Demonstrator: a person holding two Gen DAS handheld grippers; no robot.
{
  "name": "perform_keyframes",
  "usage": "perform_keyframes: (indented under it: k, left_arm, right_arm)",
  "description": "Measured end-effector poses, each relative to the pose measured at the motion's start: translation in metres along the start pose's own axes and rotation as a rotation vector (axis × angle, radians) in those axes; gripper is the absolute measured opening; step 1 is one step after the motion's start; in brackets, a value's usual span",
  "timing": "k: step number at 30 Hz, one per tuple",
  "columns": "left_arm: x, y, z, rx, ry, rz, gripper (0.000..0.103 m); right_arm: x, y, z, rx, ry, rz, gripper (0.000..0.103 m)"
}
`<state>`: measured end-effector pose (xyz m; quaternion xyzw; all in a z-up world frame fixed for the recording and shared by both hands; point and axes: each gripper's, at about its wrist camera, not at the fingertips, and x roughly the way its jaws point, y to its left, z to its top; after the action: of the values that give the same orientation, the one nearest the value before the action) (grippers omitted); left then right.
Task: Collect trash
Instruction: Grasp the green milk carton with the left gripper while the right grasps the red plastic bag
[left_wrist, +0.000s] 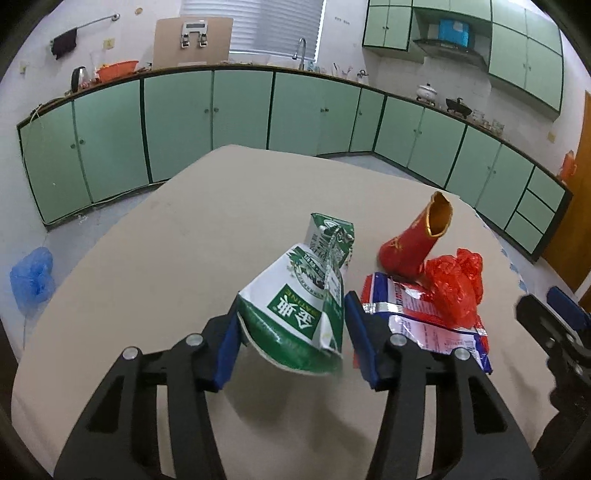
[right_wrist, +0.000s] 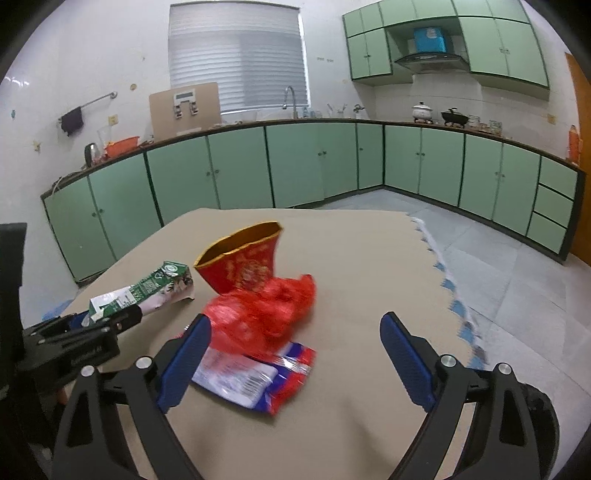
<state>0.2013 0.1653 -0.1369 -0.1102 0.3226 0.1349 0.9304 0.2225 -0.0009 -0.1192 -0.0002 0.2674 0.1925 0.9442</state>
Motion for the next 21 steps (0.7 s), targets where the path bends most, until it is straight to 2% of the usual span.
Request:
perform_keyframes:
  k: [3,6,11,13,15,16,19,21]
  left_arm:
    - [0.003,0.006,-0.002,-0.007,0.017,0.006,0.050]
    - [0.013,0.011,-0.004,-0.014,0.068,0.007,0.050]
    - [0.028,0.018,-0.005,-0.029,0.136,0.004,0.053]
    - [0.030,0.016,-0.003,-0.018,0.139,0.008,0.056]
    - [0.032,0.013,-0.003,-0.003,0.144,0.019,0.054]
    - [0.032,0.012,-0.002,0.002,0.145,0.021,0.049]
    - [0.031,0.016,-0.002,-0.014,0.138,0.006,0.046]
    - [0.029,0.018,-0.003,-0.029,0.126,0.001,0.045]
  right_arm:
    - [0.017,0.008,0.005,-0.002,0.030,0.014,0.091]
    - [0.035,0.010,0.008,0.019,0.070,0.016,0.090]
    - [0.054,0.012,0.010,0.026,0.134,0.020,0.076]
    - [0.062,0.013,0.009,0.022,0.177,0.044,0.053]
    - [0.066,0.014,0.007,0.016,0.210,0.054,0.040]
    - [0.066,0.014,0.005,0.015,0.218,0.071,0.032]
    - [0.059,0.014,0.004,0.001,0.202,0.091,0.021]
    - [0.046,0.011,0.004,-0.003,0.159,0.098,0.019]
